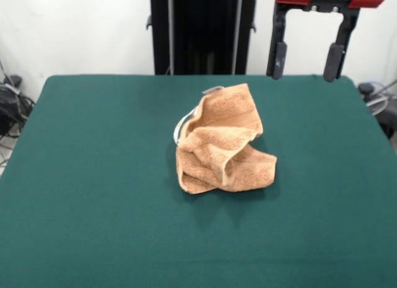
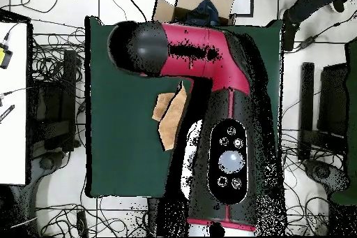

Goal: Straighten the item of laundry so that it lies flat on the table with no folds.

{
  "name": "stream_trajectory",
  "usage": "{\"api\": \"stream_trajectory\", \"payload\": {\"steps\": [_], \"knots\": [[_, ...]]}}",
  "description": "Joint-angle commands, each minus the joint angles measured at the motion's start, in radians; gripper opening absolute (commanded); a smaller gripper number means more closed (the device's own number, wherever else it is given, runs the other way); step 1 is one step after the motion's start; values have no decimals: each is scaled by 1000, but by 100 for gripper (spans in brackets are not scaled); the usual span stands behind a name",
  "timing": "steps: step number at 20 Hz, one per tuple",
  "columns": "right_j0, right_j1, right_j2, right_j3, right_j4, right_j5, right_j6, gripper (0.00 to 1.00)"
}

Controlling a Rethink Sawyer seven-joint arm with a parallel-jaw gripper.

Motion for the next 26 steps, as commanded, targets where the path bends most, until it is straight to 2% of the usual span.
{"api": "stream_trajectory", "payload": {"steps": [1, 10, 26], "knots": [[-5, 4, 4, -16, 9, 170, 154, 100], [-20, 11, 6, 12, 2, 133, 136, 100], [-113, 24, 34, 127, -5, -5, 78, 100]]}}
